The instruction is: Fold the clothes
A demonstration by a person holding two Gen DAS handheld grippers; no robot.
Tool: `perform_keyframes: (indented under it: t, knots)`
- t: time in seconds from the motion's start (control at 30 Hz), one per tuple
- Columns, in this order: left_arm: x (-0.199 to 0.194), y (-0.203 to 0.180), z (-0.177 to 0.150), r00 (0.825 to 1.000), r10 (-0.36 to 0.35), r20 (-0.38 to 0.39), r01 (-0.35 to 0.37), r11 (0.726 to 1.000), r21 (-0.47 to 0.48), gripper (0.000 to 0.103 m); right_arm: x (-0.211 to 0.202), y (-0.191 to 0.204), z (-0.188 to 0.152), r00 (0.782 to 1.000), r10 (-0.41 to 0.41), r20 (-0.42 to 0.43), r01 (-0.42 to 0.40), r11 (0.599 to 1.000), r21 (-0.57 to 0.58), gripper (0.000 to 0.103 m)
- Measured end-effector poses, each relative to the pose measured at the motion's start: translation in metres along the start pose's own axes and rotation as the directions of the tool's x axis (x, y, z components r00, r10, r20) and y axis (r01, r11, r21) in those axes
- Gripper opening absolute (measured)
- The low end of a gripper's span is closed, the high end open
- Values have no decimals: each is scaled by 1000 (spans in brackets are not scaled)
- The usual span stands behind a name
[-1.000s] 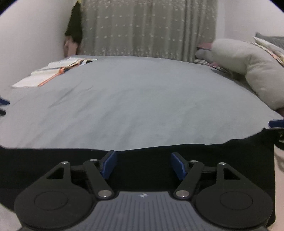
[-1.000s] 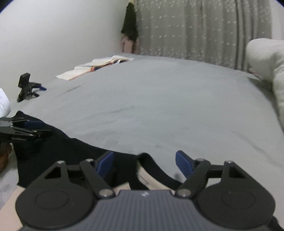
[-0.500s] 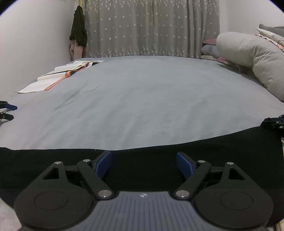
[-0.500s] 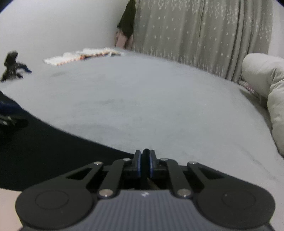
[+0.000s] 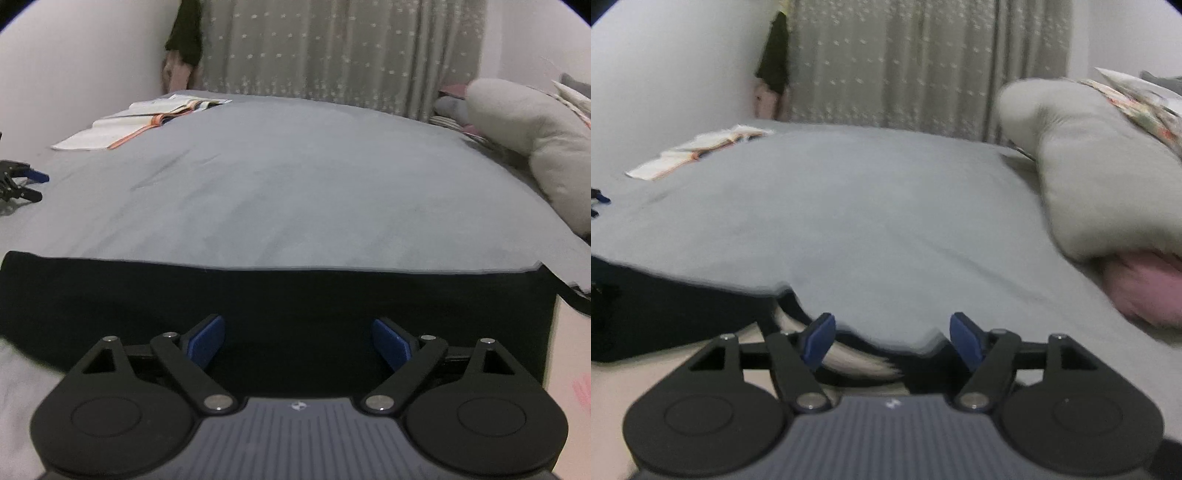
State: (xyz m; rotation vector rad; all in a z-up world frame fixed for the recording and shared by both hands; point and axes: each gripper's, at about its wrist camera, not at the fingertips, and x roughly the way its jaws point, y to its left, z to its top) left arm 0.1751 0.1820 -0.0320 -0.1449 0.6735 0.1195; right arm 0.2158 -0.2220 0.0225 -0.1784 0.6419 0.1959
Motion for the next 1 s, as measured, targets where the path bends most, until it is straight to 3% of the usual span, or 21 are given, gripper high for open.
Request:
perform_keyframes:
  t: [0.2, 0.33, 0.5, 0.67, 1.0]
  knots:
    - [-45, -31, -25, 998, -63, 7, 63, 997, 54, 87, -51, -15, -42, 1000, -15, -25, 16, 999, 44, 67]
    - [-72, -60, -44, 995, -102, 10, 99, 984, 151, 87, -79, -6, -68, 999, 2, -38, -2, 1000, 17, 67]
    - [-95, -81, -86, 996, -86, -25, 89, 957, 277, 87, -105, 7, -93, 998, 16, -66, -14, 1000, 17, 68]
    - [-121, -62, -109, 993, -115, -39, 120, 977, 175, 87, -132, 7, -125, 996, 1, -92, 4, 998, 57, 70]
    - [-169, -45, -149, 989, -143, -49, 149, 976, 161, 87, -194, 7, -179, 996, -44, -83, 53, 992, 116, 73]
